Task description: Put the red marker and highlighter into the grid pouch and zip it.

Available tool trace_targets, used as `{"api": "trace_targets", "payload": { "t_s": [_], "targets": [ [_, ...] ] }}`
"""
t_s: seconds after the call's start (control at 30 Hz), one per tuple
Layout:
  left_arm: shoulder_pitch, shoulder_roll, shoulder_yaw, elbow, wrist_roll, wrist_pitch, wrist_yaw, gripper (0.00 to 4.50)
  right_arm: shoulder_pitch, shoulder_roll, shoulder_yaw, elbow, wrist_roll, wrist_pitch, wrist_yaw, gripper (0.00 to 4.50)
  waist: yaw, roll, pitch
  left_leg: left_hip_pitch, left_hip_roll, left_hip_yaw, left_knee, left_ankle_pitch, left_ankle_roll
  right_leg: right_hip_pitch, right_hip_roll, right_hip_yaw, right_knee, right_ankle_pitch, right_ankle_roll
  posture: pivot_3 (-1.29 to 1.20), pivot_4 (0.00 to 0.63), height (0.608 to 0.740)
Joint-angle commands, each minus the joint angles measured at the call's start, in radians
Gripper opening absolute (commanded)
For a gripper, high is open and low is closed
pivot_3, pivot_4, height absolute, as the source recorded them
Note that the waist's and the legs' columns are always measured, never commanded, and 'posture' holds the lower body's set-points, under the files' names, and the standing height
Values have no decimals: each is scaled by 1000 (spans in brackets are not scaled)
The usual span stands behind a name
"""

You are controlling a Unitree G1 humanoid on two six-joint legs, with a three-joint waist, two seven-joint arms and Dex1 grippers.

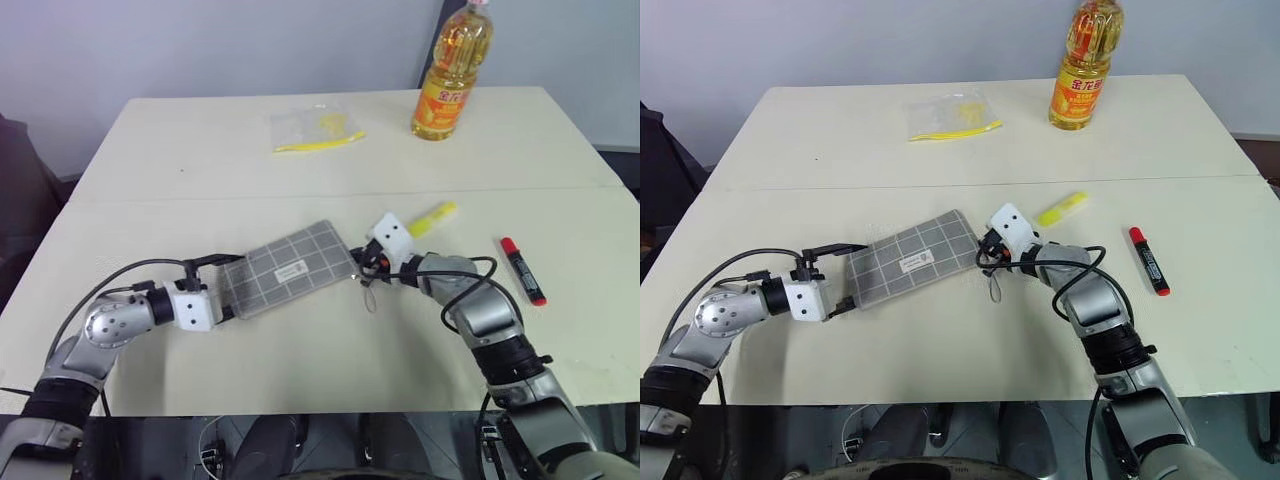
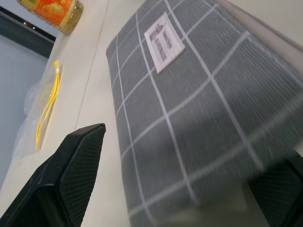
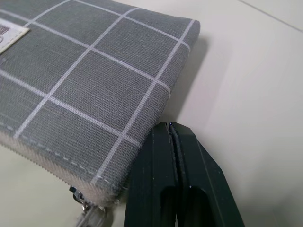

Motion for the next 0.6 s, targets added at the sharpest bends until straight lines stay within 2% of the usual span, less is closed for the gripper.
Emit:
{"api": "trace_targets", "payload": {
  "t_s": [0.03,0.13,0.23,0.47,0.6],
  "targets": [
    [-3,-7,-46,4,2,-20,-32,4500,-1,8,2,-33,1,-10,9,55,0,0,0,0,0,0,0,0,0,0,0,0,0,0,0,0,150,740],
    [-10,-5,-47,10,-6,-28,-38,4500,1,7,3,-34,0,-12,10,55,0,0,0,0,0,0,0,0,0,0,0,0,0,0,0,0,150,740],
    [-12,-2,-47,13,-26,-36,-48,3653,5,4,2,-34,-3,-13,10,0,-1,0,0,0,0,0,0,0,0,0,0,0,0,0,0,0,150,740],
    [-18,-12,-31,-12,-76,-35,-47,17,3,-2,-12,-32,-7,-20,3,0,-1,0,0,0,0,0,0,0,0,0,0,0,0,0,0,0,150,740],
    [-4,-26,-18,-52,-110,21,-35,17,-6,-32,-72,-43,-10,-35,-27,0,0,0,0,-1,0,0,0,0,0,-1,0,0,0,0,0,0,150,740]
  ]
}}
